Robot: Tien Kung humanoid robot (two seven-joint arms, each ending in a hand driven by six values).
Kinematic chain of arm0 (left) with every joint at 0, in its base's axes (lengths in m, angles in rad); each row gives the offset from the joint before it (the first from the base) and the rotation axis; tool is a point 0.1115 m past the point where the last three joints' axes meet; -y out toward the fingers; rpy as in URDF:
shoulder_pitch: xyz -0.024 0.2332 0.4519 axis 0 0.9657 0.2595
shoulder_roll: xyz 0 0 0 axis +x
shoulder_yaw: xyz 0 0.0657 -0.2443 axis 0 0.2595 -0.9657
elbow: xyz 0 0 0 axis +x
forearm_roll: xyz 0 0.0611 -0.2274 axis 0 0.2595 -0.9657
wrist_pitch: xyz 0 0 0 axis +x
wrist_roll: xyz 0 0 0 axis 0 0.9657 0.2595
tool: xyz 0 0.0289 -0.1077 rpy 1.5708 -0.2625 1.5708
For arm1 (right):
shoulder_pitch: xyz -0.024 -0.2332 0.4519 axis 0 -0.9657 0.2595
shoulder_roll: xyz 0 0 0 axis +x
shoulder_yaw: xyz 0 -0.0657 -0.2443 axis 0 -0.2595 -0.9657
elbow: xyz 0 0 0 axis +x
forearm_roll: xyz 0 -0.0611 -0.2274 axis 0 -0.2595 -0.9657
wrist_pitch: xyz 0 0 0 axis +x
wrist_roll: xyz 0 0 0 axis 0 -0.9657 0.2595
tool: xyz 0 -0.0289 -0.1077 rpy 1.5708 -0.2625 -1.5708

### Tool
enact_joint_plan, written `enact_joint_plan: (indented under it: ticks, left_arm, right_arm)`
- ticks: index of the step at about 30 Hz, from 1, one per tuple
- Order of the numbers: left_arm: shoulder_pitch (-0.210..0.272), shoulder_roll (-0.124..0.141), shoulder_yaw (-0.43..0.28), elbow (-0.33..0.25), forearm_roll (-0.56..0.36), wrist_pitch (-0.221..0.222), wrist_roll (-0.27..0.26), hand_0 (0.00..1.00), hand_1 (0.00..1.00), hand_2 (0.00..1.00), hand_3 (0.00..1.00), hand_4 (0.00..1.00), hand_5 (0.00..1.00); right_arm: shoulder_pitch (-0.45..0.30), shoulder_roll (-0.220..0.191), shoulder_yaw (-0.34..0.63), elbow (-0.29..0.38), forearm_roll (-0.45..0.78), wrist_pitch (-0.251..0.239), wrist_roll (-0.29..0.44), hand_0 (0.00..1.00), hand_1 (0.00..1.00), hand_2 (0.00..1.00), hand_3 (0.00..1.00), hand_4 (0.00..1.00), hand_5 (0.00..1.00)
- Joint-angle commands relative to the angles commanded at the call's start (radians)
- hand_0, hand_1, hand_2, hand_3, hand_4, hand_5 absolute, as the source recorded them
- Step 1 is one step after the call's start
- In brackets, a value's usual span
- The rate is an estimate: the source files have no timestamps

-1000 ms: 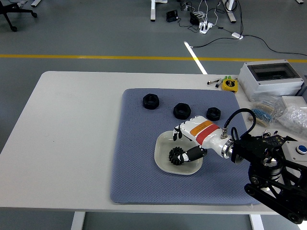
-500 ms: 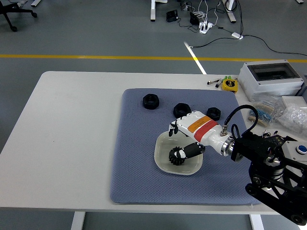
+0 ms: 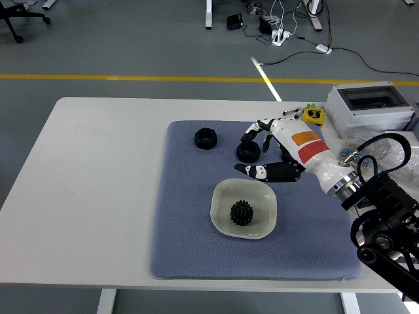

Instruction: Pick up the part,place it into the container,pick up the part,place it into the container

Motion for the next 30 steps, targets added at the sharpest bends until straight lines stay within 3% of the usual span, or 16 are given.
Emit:
enact_joint_plan:
  ticks: [1,3,6,7,12,13,15,18,19,24,25,30]
  left_arm:
    - [0.0,0.0,0.0,0.0,0.001,0.0,0.0,0.703,0.648,0.671,0.581,0.672,0.629]
    - [0.001,0.0,-0.003,0.0,0.004,0.0,0.0,0.703,0.648,0.671,0.581,0.672,0.629]
    - [0.002,0.0,-0.006,0.001,0.011,-0.001,0.001,0.703,0.648,0.671,0.581,0.672,0.629]
    - [0.002,-0.001,-0.008,0.001,0.014,-0.001,0.002,0.703,0.649,0.672,0.581,0.672,0.629]
    - [-0.003,-0.003,-0.006,0.0,0.013,-0.002,0.001,0.703,0.649,0.672,0.581,0.672,0.629]
    - [-0.004,-0.004,-0.005,0.0,0.013,-0.002,0.0,0.703,0.648,0.671,0.581,0.673,0.631]
    - [-0.006,-0.004,-0.004,0.0,0.015,-0.002,0.0,0.703,0.648,0.671,0.581,0.673,0.631]
    - [-0.009,-0.006,-0.005,0.0,0.014,-0.001,-0.001,0.703,0.648,0.671,0.581,0.673,0.631]
    - [-0.01,-0.006,-0.004,0.0,0.013,-0.001,-0.001,0.703,0.648,0.67,0.581,0.671,0.629]
    - [-0.013,-0.006,0.0,0.0,0.005,0.001,-0.003,0.703,0.648,0.67,0.581,0.671,0.629]
    - [-0.014,-0.006,0.0,0.0,0.006,0.001,-0.003,0.702,0.648,0.67,0.581,0.67,0.628]
    - [-0.017,-0.006,-0.001,0.002,0.006,0.002,-0.003,0.702,0.648,0.67,0.581,0.67,0.628]
  right_arm:
    - [-0.019,0.001,0.012,0.006,0.045,-0.022,0.017,0.242,0.461,0.64,0.567,0.939,0.493]
    - [-0.064,0.009,0.043,0.011,0.13,-0.055,0.062,0.242,0.461,0.64,0.567,0.939,0.493]
    - [-0.124,0.034,0.077,-0.005,0.253,-0.066,0.14,0.242,0.461,0.64,0.567,0.939,0.493]
    - [-0.152,0.055,0.094,-0.022,0.299,-0.053,0.181,0.354,0.564,0.7,0.681,0.998,0.632]
    - [-0.245,0.128,0.16,-0.09,0.507,0.002,0.295,0.354,0.564,0.7,0.681,0.998,0.632]
    - [-0.26,0.14,0.173,-0.098,0.553,0.014,0.312,0.524,0.667,0.757,0.789,0.998,0.722]
    - [-0.288,0.163,0.203,-0.111,0.637,0.034,0.341,0.524,0.667,0.757,0.789,0.998,0.722]
    - [-0.313,0.183,0.238,-0.121,0.754,0.041,0.365,0.524,0.667,0.757,0.789,0.998,0.722]
    - [-0.321,0.19,0.253,-0.124,0.799,0.037,0.371,0.699,0.745,0.792,0.805,0.998,0.758]
    - [-0.35,0.205,0.298,-0.126,1.007,0.018,0.382,0.699,0.745,0.792,0.805,0.998,0.758]
    - [-0.357,0.207,0.309,-0.126,1.031,0.005,0.377,0.806,0.801,0.822,0.826,0.998,0.772]
    - [-0.376,0.213,0.339,-0.135,0.949,-0.02,0.345,0.806,0.801,0.822,0.826,0.998,0.772]
